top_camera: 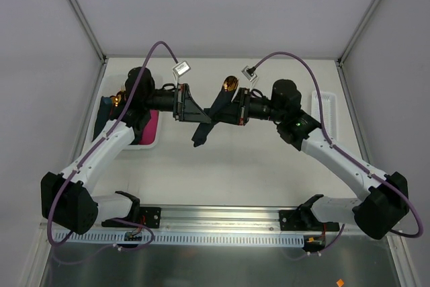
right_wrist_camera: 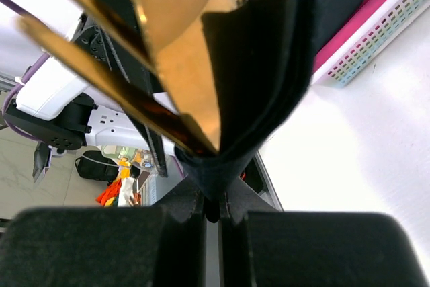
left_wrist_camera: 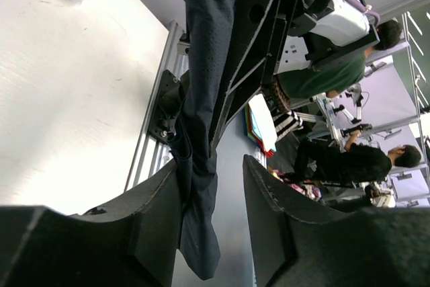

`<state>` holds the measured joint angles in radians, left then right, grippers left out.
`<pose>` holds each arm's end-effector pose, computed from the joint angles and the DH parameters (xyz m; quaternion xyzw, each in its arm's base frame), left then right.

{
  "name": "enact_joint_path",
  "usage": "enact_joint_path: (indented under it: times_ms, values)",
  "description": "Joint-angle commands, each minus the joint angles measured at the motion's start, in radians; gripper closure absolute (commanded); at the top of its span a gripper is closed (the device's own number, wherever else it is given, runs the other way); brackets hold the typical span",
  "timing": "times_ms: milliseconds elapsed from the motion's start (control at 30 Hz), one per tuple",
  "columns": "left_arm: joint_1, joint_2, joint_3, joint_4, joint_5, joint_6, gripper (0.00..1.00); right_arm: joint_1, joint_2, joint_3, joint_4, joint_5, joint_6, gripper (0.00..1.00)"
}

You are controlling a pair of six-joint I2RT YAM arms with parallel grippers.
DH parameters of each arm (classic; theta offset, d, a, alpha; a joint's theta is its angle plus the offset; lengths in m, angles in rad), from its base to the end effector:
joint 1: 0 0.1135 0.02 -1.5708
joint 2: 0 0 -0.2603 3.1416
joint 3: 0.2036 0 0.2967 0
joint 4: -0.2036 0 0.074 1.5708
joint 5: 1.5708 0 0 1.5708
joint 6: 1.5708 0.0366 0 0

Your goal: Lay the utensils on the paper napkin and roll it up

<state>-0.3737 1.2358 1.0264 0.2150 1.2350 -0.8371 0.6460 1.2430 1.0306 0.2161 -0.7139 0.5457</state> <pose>0.2827 -0.1480 0.3581 0.2676 0.6538 -0.6647 0.2430 0.2527 0.2205 0.3577 -0.2804 0.6481 0.5766 0.4110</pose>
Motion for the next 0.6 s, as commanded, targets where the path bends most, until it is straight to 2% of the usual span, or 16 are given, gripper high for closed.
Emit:
enact_joint_path:
  times_ms: [0,167,333,400,433,533,567]
  values:
    - [-0.022,-0.036,0.066,-0.115,0.032,0.127,0.63,-0.008,0.007,0.052,0.029,0.077,-0.021,1.00]
    - [-0.022,-0.025,0.096,-0.242,-0.011,0.225,0.72,0.000,0.021,0.063,0.025,0.070,-0.021,1.00]
    - [-0.022,-0.019,0.110,-0.324,-0.042,0.291,0.98,0.001,0.035,0.077,0.025,0.067,-0.018,1.00]
    - [-0.022,-0.022,0.109,-0.345,-0.049,0.309,1.00,0.001,0.038,0.082,0.017,0.062,-0.020,1.00]
    - [-0.021,-0.025,0.107,-0.348,-0.049,0.314,1.00,0.001,0.041,0.086,0.014,0.062,-0.020,0.96]
    - [-0.011,-0.036,0.092,-0.355,-0.048,0.314,1.00,0.001,0.036,0.088,0.009,0.070,-0.024,0.70]
    - [-0.005,-0.039,0.087,-0.356,-0.051,0.310,1.00,0.000,0.033,0.088,0.005,0.074,-0.027,0.56]
